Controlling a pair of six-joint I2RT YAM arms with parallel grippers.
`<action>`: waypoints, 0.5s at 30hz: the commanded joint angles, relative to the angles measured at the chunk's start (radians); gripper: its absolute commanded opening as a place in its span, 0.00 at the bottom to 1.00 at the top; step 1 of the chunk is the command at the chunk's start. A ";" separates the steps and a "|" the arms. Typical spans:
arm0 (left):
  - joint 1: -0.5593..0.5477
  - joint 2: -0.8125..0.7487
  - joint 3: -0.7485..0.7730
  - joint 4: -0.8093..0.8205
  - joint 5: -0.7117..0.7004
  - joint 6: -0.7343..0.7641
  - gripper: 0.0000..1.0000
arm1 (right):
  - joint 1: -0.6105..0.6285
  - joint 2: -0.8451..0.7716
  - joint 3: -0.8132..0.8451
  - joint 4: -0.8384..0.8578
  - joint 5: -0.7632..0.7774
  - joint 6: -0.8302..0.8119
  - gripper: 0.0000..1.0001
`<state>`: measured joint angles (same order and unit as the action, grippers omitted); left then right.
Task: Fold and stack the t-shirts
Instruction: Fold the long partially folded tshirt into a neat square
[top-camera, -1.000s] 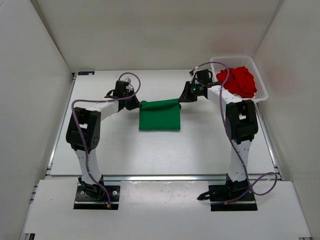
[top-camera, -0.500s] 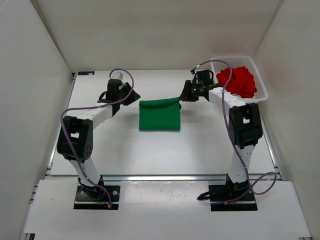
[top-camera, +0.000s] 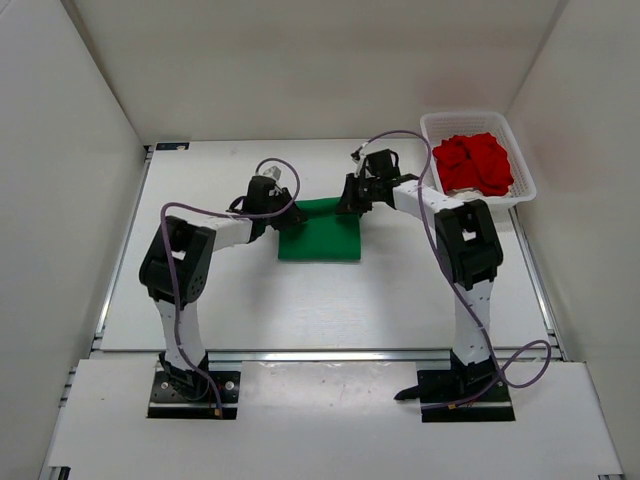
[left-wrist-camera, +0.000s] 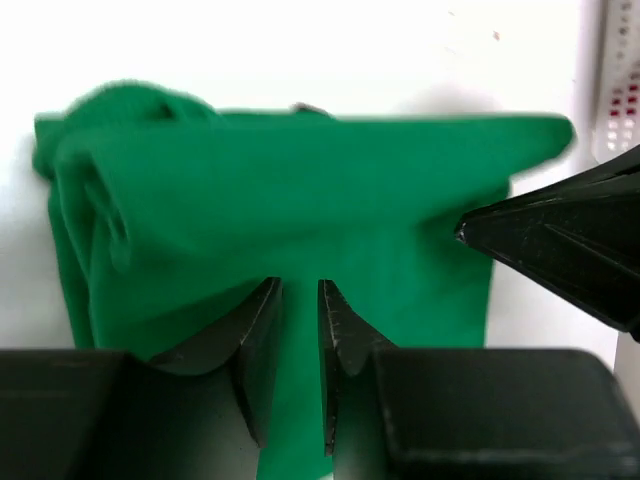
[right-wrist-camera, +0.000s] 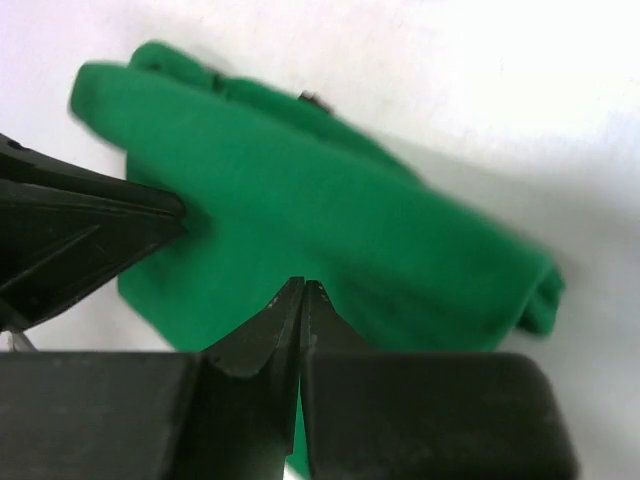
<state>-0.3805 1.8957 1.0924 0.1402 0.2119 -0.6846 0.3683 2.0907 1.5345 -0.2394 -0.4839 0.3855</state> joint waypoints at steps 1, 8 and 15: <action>0.020 0.040 0.104 0.012 0.030 -0.003 0.32 | -0.025 0.051 0.093 -0.009 -0.030 -0.016 0.00; 0.071 0.138 0.195 0.030 0.079 -0.026 0.34 | -0.080 0.149 0.194 -0.008 -0.084 -0.007 0.00; 0.138 0.163 0.146 0.136 0.130 -0.108 0.36 | -0.100 0.224 0.204 0.006 -0.127 0.018 0.00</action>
<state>-0.2752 2.0712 1.2572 0.2073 0.3000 -0.7483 0.2646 2.2868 1.7168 -0.2512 -0.5823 0.3950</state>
